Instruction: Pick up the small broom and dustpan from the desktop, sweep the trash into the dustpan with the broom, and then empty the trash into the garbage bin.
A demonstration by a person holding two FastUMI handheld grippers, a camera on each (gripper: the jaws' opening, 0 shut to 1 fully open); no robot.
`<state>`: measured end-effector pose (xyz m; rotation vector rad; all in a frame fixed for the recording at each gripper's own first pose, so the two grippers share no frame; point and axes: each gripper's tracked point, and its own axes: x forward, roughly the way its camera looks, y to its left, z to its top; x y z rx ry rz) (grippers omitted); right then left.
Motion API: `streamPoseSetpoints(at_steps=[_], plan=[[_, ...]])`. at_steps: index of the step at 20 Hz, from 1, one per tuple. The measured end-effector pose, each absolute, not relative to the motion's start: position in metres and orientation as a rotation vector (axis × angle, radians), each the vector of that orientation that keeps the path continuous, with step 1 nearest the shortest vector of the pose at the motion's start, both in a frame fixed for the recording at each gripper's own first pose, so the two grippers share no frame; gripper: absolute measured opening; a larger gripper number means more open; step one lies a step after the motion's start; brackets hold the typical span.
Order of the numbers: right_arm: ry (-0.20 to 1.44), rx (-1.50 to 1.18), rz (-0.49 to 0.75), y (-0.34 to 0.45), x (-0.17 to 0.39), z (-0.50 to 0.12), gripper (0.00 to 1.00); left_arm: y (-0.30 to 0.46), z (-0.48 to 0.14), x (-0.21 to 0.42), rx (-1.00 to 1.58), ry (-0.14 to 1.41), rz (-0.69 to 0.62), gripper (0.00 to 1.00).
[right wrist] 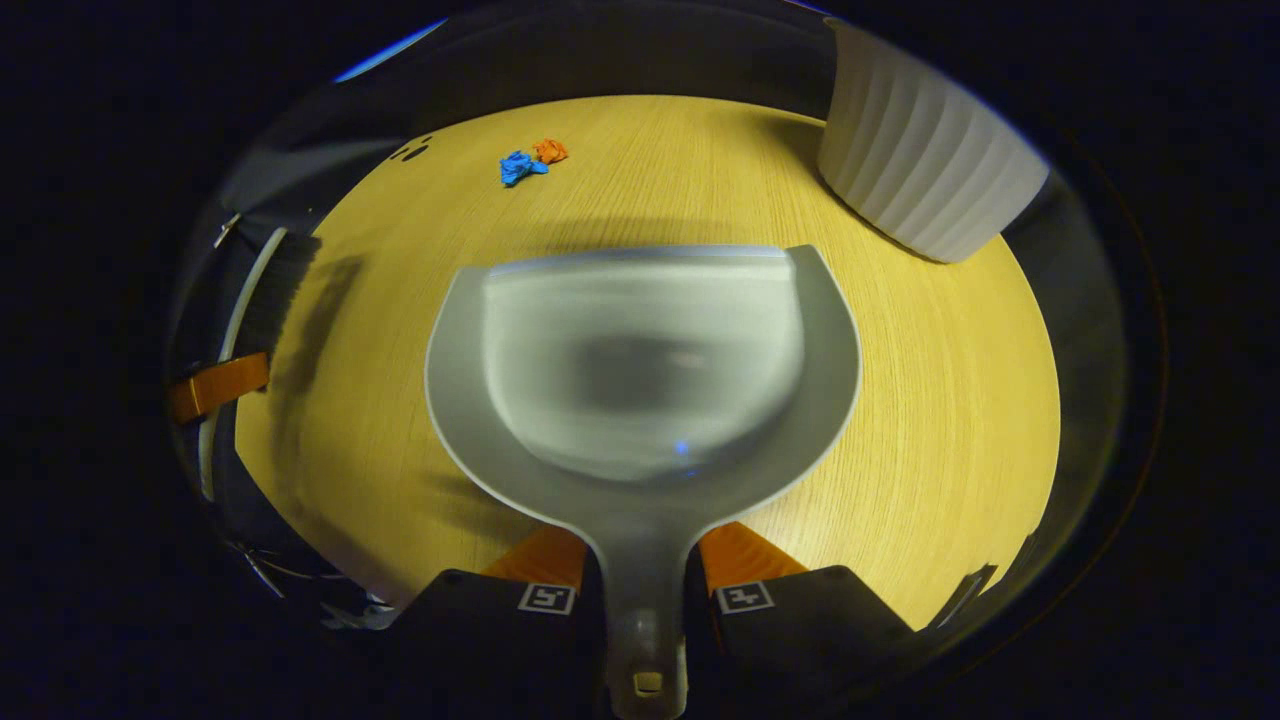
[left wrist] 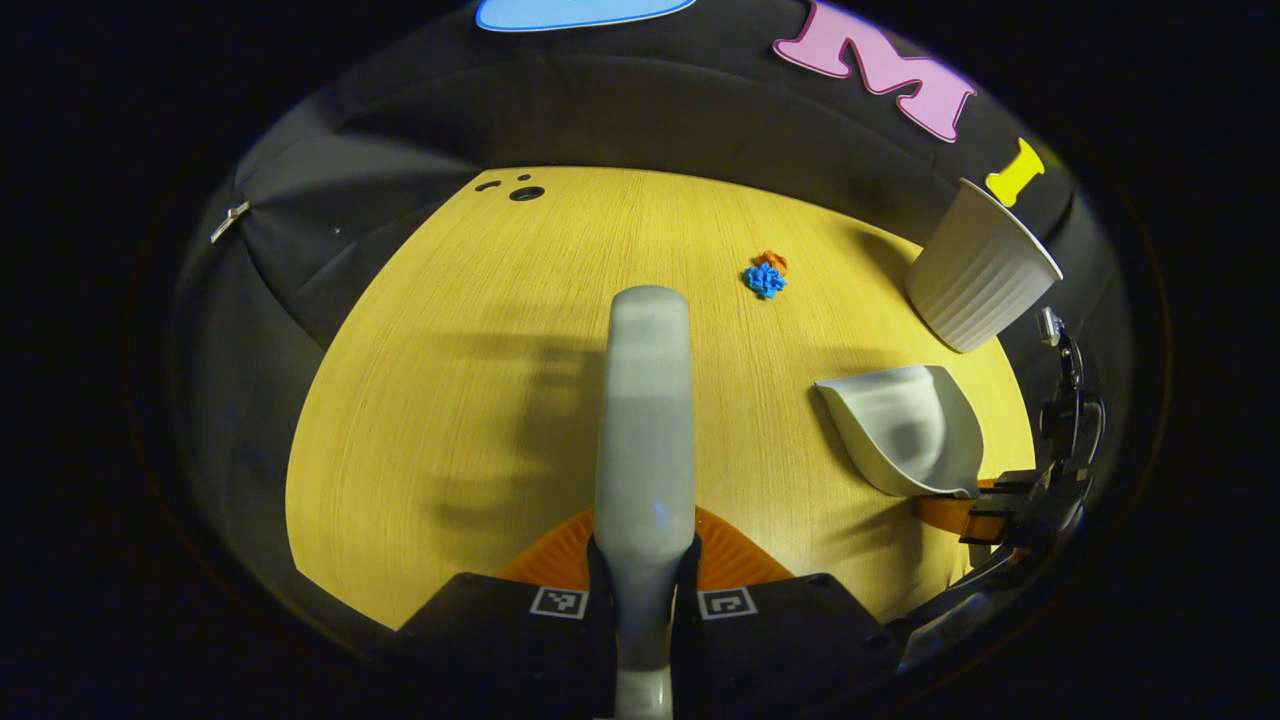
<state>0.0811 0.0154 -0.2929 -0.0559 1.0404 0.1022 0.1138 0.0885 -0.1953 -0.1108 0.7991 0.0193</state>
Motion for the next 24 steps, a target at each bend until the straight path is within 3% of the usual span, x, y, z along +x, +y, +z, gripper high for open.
streamPoseSetpoints(at_steps=[2, 7, 8, 14, 15, 18, 20, 21, 24], plan=[[1.040, -0.046, 0.122, 0.014, 0.080, -0.291, 0.32, 0.090, -0.196, 0.122, -0.087, 0.813, 0.018, 0.26], [1.095, -0.029, 0.170, 0.014, 0.076, -0.292, 0.40, 0.095, -0.196, 0.162, -0.057, 0.834, 0.029, 0.27], [1.089, -0.048, 0.184, 0.010, 0.077, -0.290, 0.36, 0.097, -0.196, 0.171, -0.044, 0.837, 0.031, 0.27], [1.067, -0.108, 0.277, -0.007, 0.077, -0.274, 0.35, 0.095, -0.193, 0.233, 0.047, 0.858, 0.046, 0.27], [1.064, -0.115, 0.284, -0.010, 0.078, -0.272, 0.39, 0.090, -0.195, 0.243, 0.043, 0.859, 0.043, 0.27], [1.031, -0.142, 0.304, -0.019, 0.080, -0.264, 0.31, 0.078, -0.201, 0.271, 0.056, 0.880, 0.022, 0.27], [1.015, -0.191, 0.315, -0.027, 0.083, -0.266, 0.35, 0.074, -0.205, 0.285, 0.127, 0.894, 0.009, 0.26], [1.018, -0.210, 0.318, -0.031, 0.085, -0.267, 0.31, 0.070, -0.205, 0.292, 0.147, 0.899, -0.002, 0.27], [1.016, -0.242, 0.338, -0.038, 0.085, -0.270, 0.36, 0.065, -0.198, 0.322, 0.207, 0.882, -0.020, 0.27]])
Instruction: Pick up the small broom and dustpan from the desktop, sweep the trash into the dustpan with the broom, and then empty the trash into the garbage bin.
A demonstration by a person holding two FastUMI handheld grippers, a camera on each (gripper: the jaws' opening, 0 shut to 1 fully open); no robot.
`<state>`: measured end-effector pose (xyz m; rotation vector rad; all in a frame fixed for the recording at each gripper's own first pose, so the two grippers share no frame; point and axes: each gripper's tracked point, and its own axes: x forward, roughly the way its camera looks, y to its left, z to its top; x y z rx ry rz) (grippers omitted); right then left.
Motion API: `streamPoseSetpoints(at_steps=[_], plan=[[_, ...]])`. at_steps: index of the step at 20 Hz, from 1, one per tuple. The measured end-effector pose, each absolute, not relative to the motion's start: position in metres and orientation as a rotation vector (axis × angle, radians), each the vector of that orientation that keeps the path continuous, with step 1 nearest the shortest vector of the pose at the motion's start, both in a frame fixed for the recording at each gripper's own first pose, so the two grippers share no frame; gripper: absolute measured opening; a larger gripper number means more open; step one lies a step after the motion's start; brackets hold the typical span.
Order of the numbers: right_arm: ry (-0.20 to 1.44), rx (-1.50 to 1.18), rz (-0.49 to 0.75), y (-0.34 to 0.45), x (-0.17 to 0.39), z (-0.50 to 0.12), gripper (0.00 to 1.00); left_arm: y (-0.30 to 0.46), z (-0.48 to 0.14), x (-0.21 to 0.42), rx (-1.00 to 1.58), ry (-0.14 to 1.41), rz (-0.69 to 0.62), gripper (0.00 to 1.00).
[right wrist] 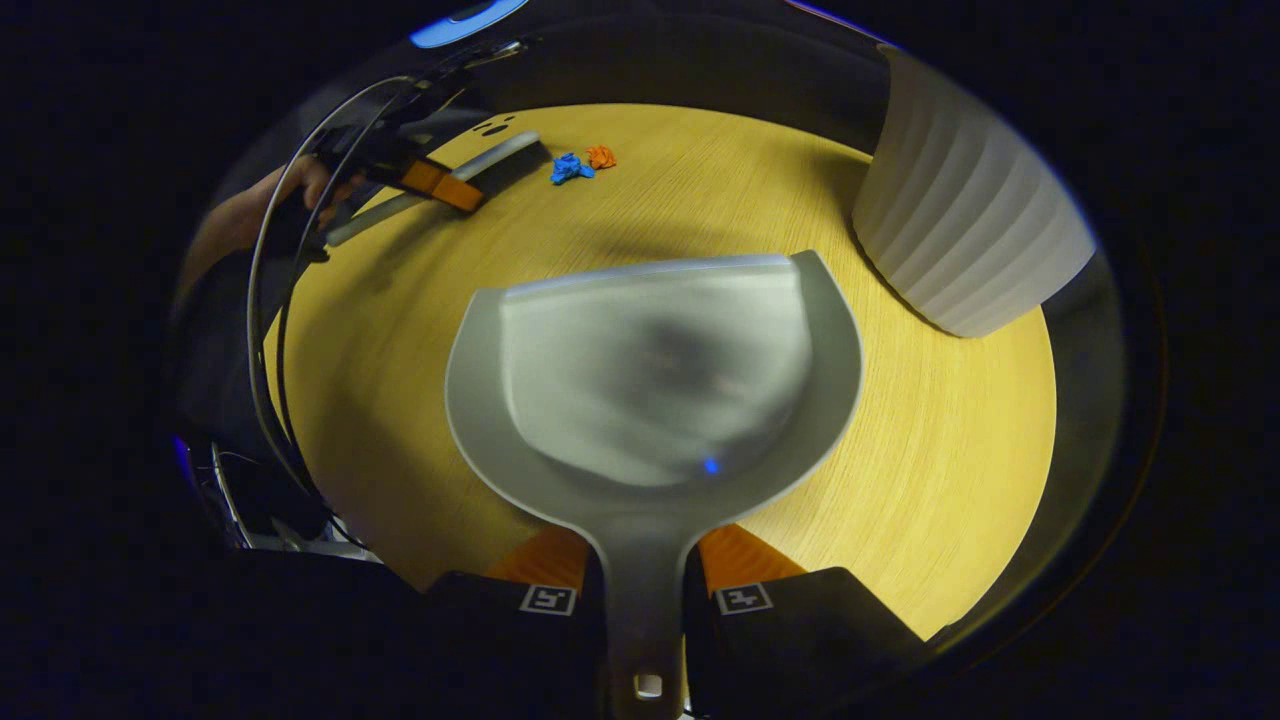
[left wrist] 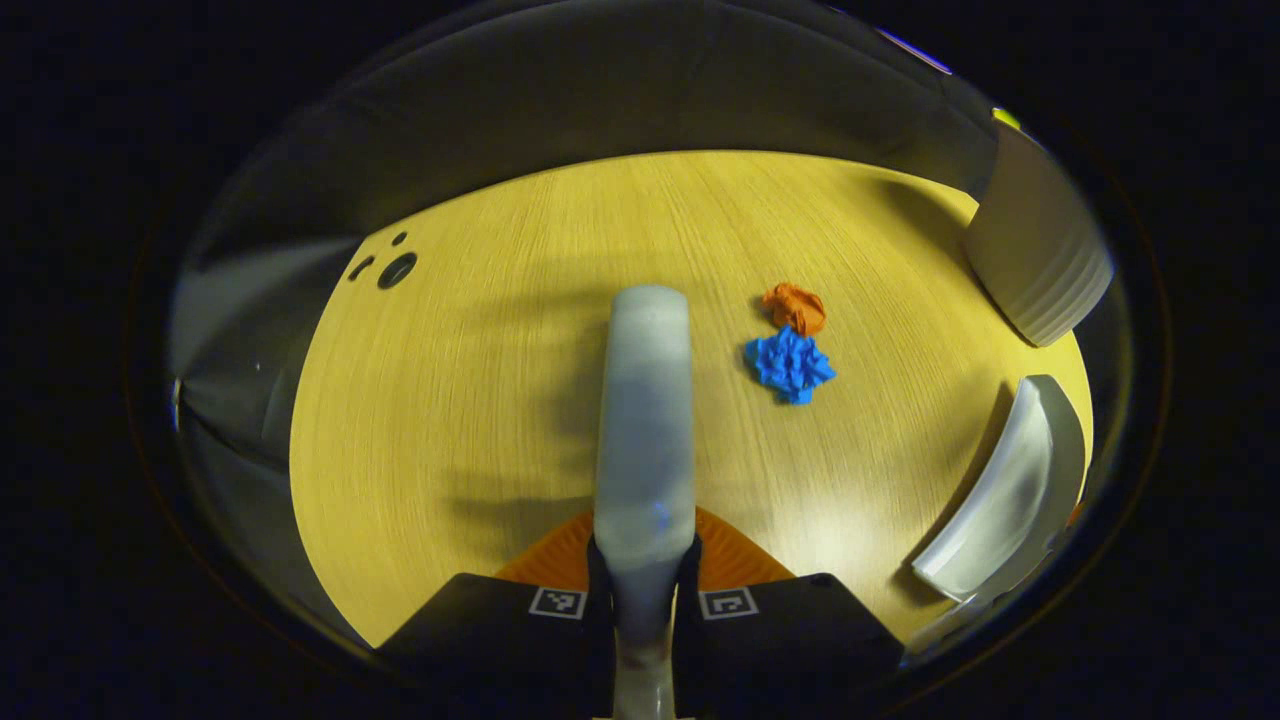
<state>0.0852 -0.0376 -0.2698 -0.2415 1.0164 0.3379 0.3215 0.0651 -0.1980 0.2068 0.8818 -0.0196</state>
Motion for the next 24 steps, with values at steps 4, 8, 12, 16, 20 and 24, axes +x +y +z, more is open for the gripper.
streamPoseSetpoints(at_steps=[4, 8, 12, 16, 20, 24], plan=[[1.040, -0.250, 0.359, -0.046, 0.082, -0.274, 0.35, 0.056, -0.190, 0.357, 0.407, 0.864, -0.117, 0.27], [1.047, -0.232, 0.372, -0.049, 0.082, -0.276, 0.39, 0.023, -0.188, 0.377, 0.546, 0.860, -0.288, 0.25], [1.045, -0.242, 0.385, -0.050, 0.082, -0.277, 0.31, -0.014, -0.196, 0.364, 0.615, 0.907, -0.499, 0.29], [1.045, -0.261, 0.389, -0.051, 0.080, -0.279, 0.36, -0.063, -0.211, 0.316, 0.605, 0.978, -0.652, 0.28], [1.034, -0.283, 0.400, -0.054, 0.080, -0.281, 0.39, -0.100, -0.226, 0.266, 0.586, 1.059, -0.733, 0.26], [1.021, -0.276, 0.393, -0.053, 0.081, -0.281, 0.35, -0.139, -0.234, 0.213, 0.500, 1.152, -0.820, 0.28]])
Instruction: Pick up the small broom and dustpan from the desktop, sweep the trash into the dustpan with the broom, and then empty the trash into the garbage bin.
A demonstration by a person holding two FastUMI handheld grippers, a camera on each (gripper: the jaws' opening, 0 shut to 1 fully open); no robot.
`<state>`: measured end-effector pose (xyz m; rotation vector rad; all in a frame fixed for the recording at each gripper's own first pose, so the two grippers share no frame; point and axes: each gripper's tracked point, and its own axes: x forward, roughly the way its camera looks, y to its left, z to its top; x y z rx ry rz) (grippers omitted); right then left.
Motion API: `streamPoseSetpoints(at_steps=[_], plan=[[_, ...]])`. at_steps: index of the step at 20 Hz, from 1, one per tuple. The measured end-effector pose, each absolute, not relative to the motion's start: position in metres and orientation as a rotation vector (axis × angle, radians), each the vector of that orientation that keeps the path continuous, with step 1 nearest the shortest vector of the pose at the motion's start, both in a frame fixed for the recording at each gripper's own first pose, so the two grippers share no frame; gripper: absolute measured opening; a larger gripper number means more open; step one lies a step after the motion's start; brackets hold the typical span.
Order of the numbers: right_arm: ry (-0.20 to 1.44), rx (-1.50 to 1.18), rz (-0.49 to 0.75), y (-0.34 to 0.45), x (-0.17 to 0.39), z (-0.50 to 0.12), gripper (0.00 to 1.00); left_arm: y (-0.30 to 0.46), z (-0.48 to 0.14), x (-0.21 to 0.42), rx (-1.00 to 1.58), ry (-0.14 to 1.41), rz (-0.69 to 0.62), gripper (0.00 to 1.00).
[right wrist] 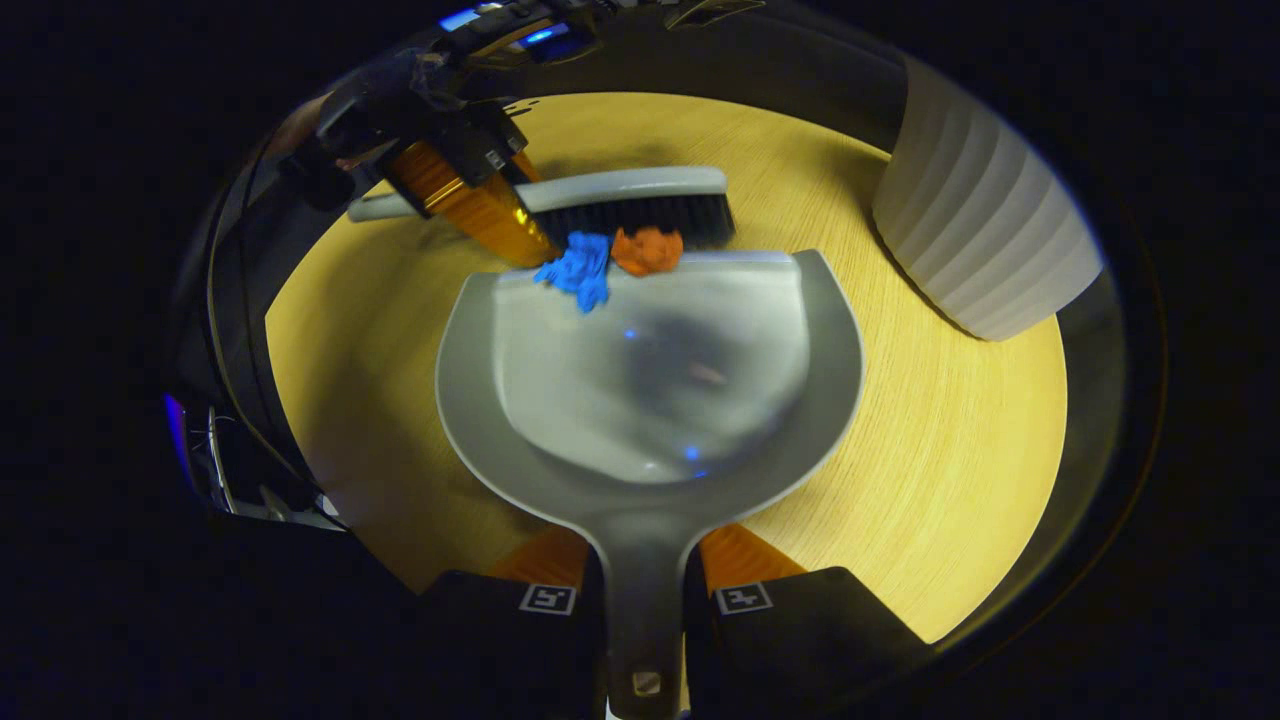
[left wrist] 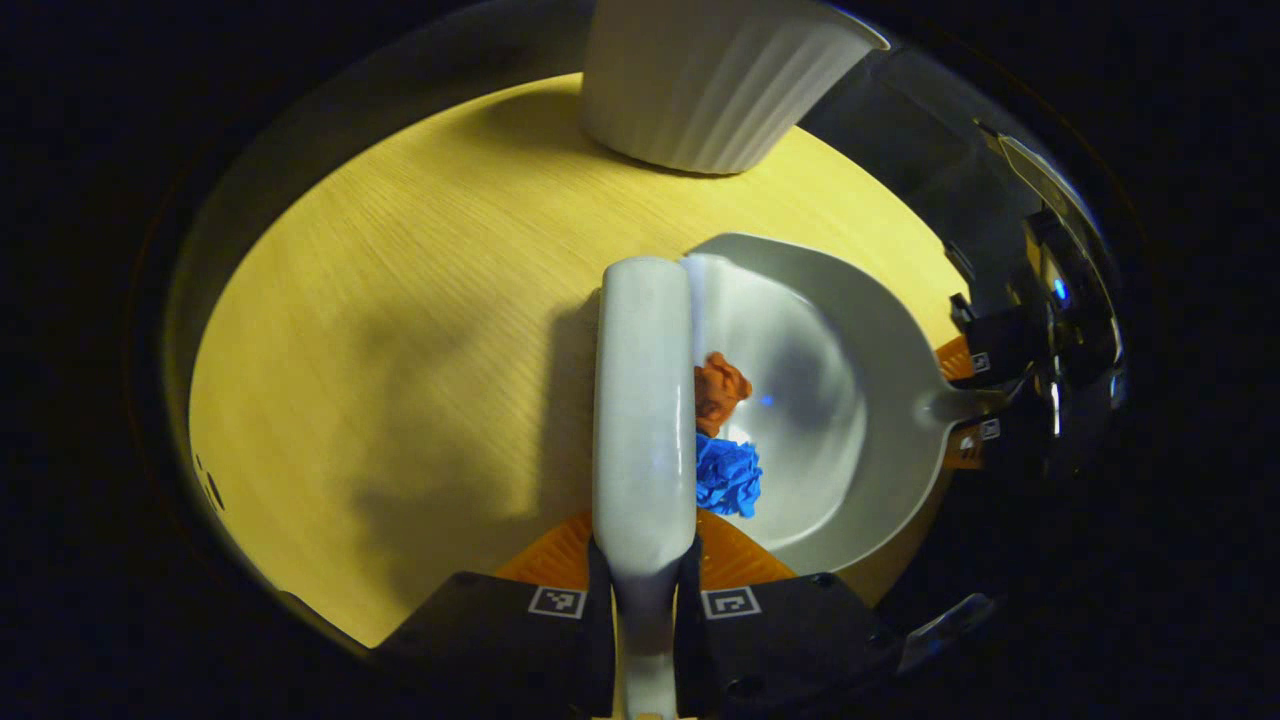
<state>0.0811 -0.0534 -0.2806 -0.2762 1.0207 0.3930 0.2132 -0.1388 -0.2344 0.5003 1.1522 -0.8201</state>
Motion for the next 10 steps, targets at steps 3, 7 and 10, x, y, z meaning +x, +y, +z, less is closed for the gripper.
streamPoseSetpoints(at_steps=[3, 7, 10], plan=[[1.004, -0.276, 0.376, -0.054, 0.080, -0.282, 0.35, -0.148, -0.238, 0.185, 0.423, 1.205, -0.859, 0.28], [0.996, -0.244, 0.346, -0.053, 0.083, -0.284, 0.35, -0.147, -0.232, 0.169, 0.337, 1.142, -0.800, 0.28], [0.989, -0.227, 0.328, -0.051, 0.082, -0.282, 0.35, -0.136, -0.221, 0.164, 0.281, 1.060, -0.727, 0.28]])
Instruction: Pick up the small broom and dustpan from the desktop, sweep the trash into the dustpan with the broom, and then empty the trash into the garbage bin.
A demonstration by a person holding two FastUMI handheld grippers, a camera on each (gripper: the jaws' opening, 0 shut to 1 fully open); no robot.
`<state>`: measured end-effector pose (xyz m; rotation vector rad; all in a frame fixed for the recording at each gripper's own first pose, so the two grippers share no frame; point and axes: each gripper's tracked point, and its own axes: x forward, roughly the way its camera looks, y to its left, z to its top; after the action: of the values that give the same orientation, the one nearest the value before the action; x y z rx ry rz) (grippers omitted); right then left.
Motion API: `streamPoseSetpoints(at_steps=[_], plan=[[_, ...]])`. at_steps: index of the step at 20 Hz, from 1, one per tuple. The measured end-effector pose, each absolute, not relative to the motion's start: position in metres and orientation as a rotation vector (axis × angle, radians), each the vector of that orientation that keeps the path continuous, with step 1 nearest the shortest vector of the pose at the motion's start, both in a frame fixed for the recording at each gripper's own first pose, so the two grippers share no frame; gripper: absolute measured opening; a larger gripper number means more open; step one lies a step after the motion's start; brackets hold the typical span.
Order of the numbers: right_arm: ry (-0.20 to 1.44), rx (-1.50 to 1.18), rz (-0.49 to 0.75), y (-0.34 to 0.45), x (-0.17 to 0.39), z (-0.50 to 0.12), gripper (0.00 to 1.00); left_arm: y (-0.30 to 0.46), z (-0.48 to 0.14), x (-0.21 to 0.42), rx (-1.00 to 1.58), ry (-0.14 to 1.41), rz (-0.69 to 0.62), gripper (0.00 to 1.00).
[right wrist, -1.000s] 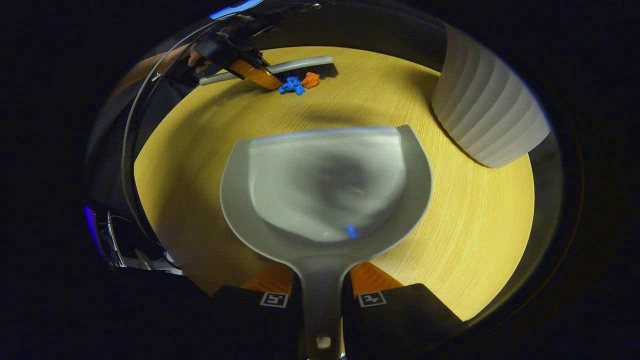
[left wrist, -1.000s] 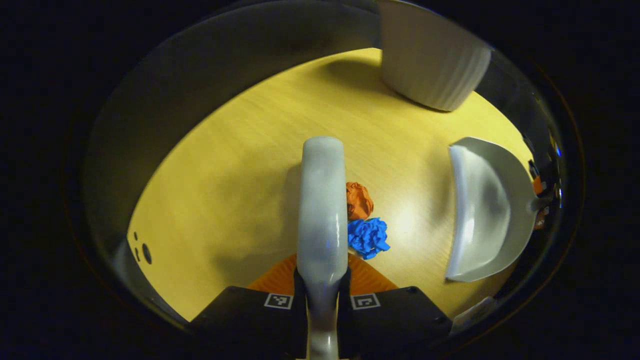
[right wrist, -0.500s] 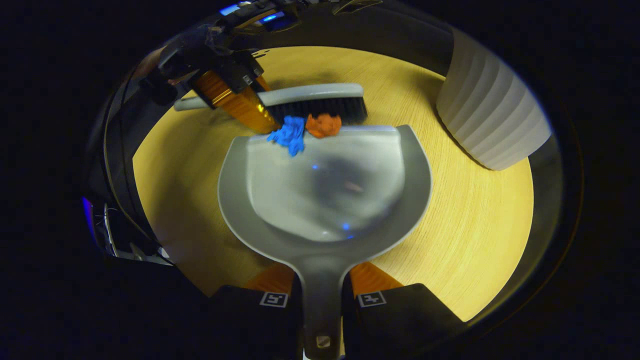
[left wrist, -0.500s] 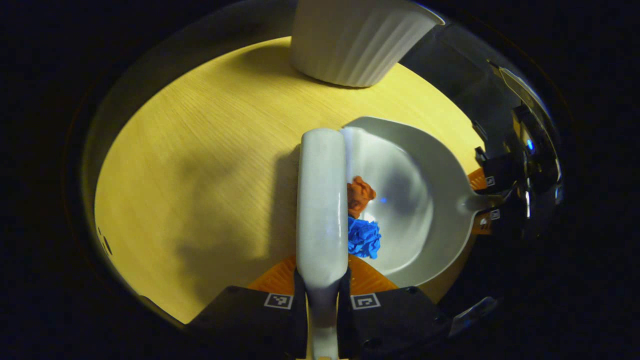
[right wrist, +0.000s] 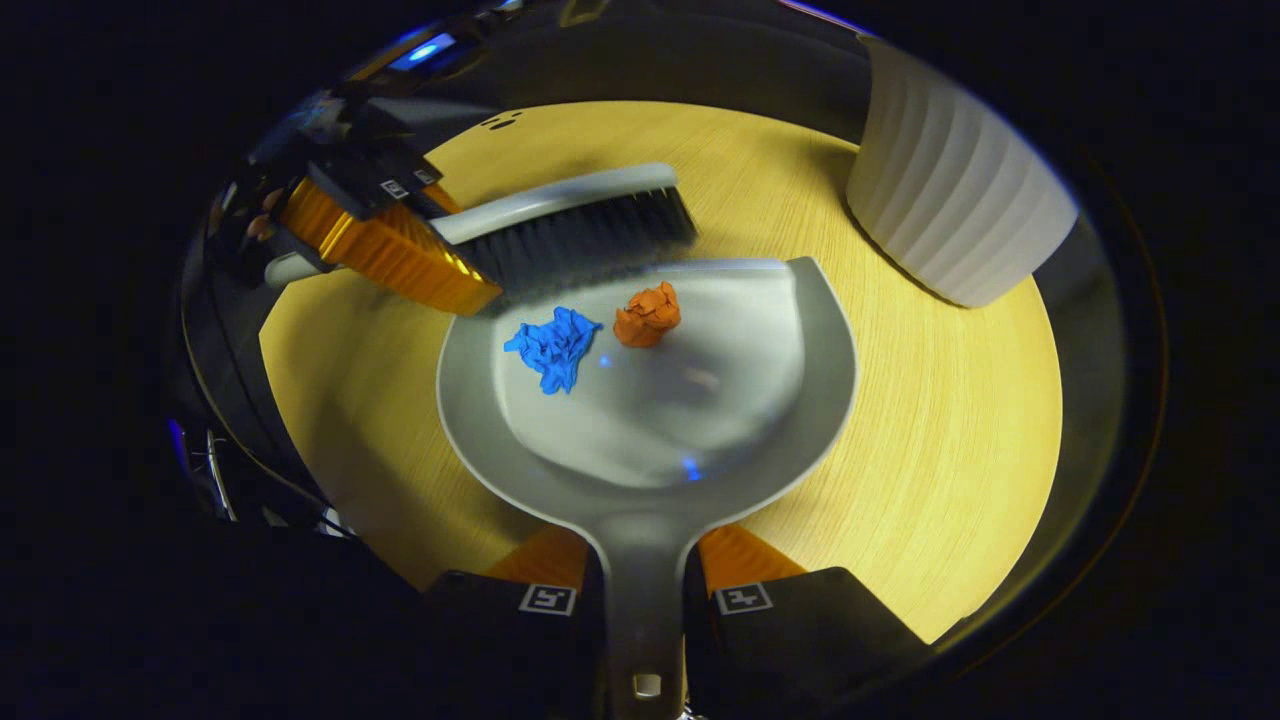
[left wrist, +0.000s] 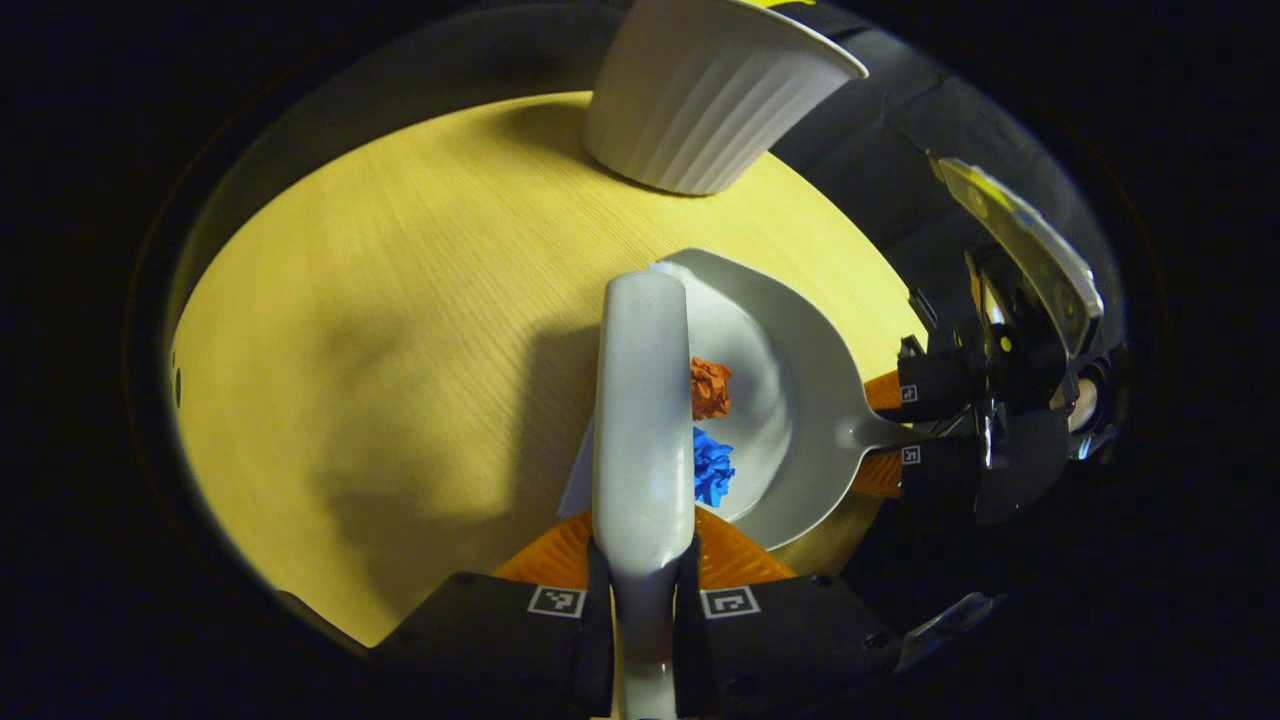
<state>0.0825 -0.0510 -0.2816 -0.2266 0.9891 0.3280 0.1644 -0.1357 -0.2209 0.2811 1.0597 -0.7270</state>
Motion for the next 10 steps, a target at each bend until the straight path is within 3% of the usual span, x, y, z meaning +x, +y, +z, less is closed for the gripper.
streamPoseSetpoints(at_steps=[1, 3, 7, 9, 10], plan=[[0.988, -0.227, 0.322, -0.051, 0.082, -0.281, 0.39, -0.128, -0.216, 0.164, 0.264, 1.034, -0.695, 0.27], [0.975, -0.235, 0.318, -0.051, 0.083, -0.282, 0.31, -0.116, -0.203, 0.161, 0.214, 0.978, -0.624, 0.28], [0.945, -0.223, 0.331, -0.053, 0.083, -0.281, 0.35, -0.082, -0.201, 0.138, 0.100, 0.918, -0.495, 0.28], [0.923, -0.236, 0.310, -0.055, 0.083, -0.276, 0.31, -0.055, -0.207, 0.124, 0.079, 0.898, -0.437, 0.27], [0.914, -0.232, 0.295, -0.055, 0.082, -0.272, 0.35, -0.041, -0.212, 0.118, 0.062, 0.899, -0.408, 0.28]])
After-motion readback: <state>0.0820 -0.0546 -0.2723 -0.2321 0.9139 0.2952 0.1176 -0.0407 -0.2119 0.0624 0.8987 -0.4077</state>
